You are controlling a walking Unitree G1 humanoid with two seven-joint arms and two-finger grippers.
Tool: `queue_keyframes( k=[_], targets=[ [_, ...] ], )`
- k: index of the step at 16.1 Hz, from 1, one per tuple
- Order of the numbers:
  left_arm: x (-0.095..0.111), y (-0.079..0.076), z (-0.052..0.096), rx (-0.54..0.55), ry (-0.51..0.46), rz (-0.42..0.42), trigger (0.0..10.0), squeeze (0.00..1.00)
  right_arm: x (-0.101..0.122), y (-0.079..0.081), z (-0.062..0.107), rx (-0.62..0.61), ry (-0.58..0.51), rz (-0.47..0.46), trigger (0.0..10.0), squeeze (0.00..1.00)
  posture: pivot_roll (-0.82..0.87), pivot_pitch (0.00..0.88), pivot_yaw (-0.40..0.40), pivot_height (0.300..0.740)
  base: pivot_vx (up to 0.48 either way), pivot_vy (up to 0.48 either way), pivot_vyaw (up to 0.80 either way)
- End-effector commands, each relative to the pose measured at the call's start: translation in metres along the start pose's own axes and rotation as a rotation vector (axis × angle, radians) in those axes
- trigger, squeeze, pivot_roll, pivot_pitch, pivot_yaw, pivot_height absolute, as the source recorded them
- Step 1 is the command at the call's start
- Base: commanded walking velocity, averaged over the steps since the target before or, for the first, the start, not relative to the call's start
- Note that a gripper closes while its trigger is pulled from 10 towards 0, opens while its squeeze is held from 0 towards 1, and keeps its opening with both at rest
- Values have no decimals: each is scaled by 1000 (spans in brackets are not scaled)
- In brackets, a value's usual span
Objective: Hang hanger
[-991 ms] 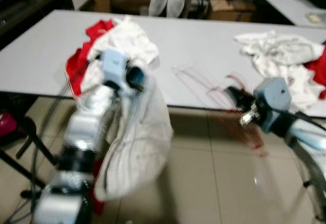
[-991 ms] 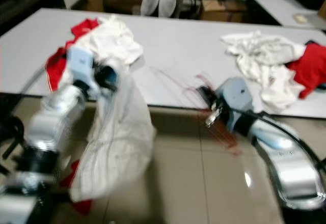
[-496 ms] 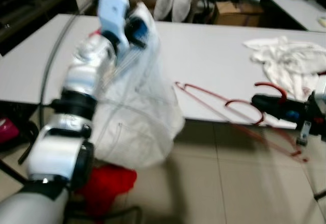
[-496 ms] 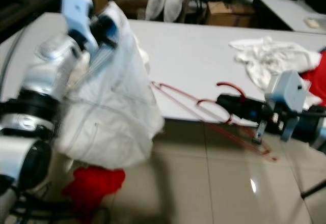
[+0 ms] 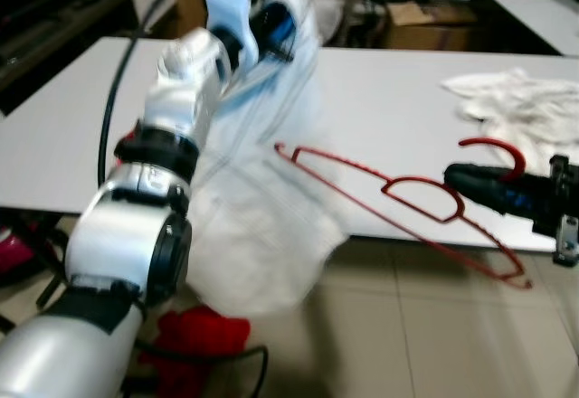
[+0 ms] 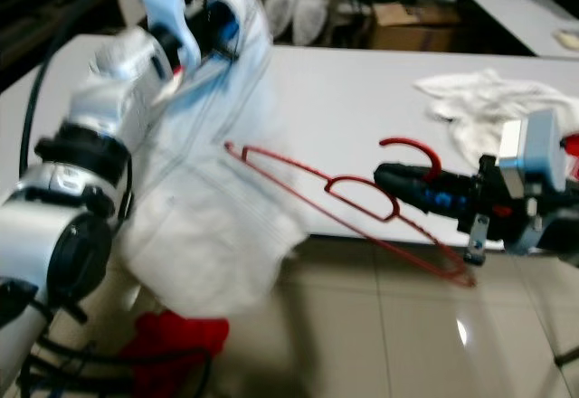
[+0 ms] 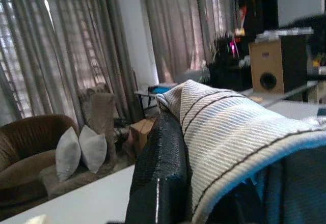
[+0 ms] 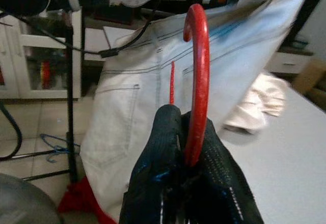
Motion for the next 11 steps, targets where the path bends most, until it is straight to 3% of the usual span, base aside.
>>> queue_keyframes(
  k=[1,4,5,8,10,11],
  targets=[
    [36,-1,-6,-31,-120,-14,10000,0,2,2,-6,6,0,24,10000,0,-201,0,46,740,360,0,0],
    [60,-31,-6,-184,-204,3,10000,0,-12,-1,-31,9,34,28,10000,0,-197,0,46,740,350,0,0],
    [63,-34,-5,-199,-216,11,10000,0,-15,-5,-32,-10,46,34,10000,0,-194,0,43,740,337,0,0],
    [92,-48,8,-290,-309,75,10000,0,-18,-51,-45,-203,97,134,10000,0,-181,0,27,740,336,0,0],
    [112,-37,12,-268,-368,116,10000,0,3,-91,-52,-381,48,208,10000,0,-180,0,24,740,336,0,0],
    [118,-33,13,-258,-383,129,10000,0,14,-103,-54,-444,15,225,10000,0,-181,0,25,740,341,0,0]
  ],
)
Point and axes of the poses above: a point about 5 cm out from each wrist's last joint towards the gripper, its own z axis pointing back from the gripper into the wrist, its own x axis along the axis of the wrist's last joint, y = z × x, the point moved 4 cm from there along -z, pointing out of the wrist towards the gripper, and after that the axes turned 6 degrees about -z, right-handed, at the moved point
